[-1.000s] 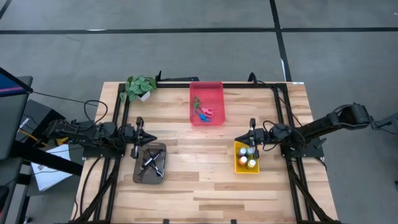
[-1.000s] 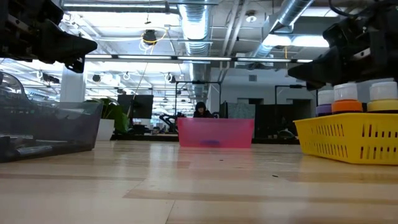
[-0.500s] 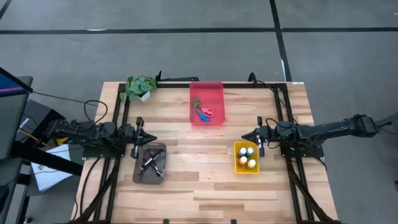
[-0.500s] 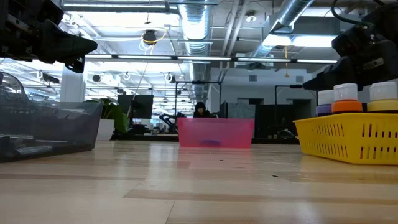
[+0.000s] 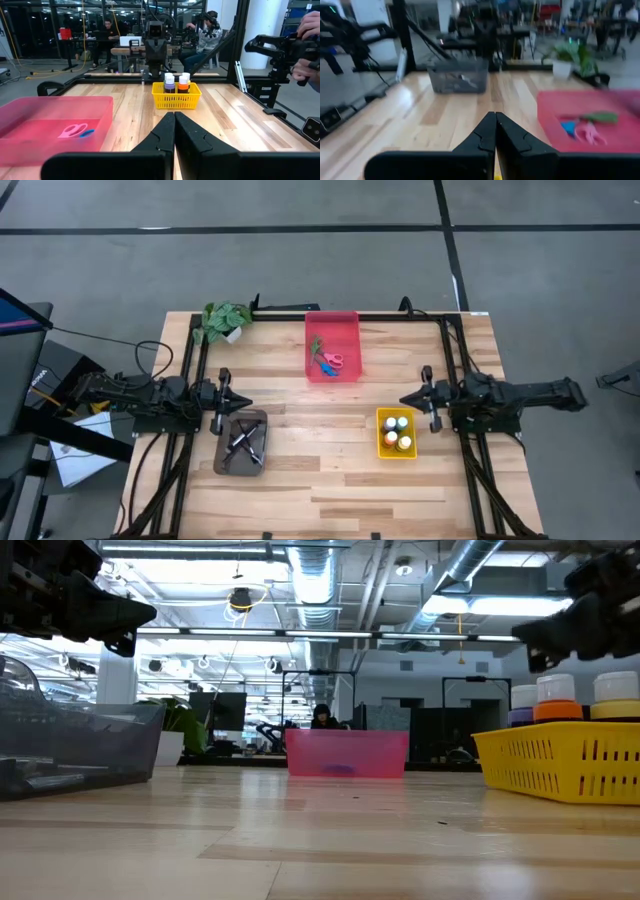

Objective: Pick & Place Paint Supplies
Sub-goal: Return to Home Position

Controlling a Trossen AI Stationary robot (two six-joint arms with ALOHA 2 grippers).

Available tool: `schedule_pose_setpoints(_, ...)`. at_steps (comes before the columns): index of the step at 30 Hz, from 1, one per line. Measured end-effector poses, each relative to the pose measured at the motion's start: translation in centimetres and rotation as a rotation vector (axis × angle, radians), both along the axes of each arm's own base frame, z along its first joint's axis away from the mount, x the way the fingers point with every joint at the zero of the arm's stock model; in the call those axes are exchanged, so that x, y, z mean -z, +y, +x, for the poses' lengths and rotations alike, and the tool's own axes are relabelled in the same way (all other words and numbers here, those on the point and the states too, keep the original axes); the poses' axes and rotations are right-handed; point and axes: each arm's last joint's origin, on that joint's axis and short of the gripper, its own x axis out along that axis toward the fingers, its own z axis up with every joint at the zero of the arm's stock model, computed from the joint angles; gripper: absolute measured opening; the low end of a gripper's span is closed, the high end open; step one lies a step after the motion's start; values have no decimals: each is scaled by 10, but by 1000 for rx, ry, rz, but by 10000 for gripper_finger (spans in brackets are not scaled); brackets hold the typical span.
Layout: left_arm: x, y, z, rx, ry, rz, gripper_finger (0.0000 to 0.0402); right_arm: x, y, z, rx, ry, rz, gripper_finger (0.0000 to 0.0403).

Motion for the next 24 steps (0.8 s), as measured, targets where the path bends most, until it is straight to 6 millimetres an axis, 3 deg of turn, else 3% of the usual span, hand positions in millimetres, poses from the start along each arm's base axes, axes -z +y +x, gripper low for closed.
schedule_pose_setpoints(9,0,0,0,0,-1,0,1,-6,6,-5,-84,-81,-19,0)
schedule_pose_setpoints(17,0,0,0,0,-3,0,1,-7,2,-5,-38,-89,-6,0)
schedule_pose_setpoints(24,0,0,0,0,-3,-1,1,-4,0,-3,4,-41,162,0)
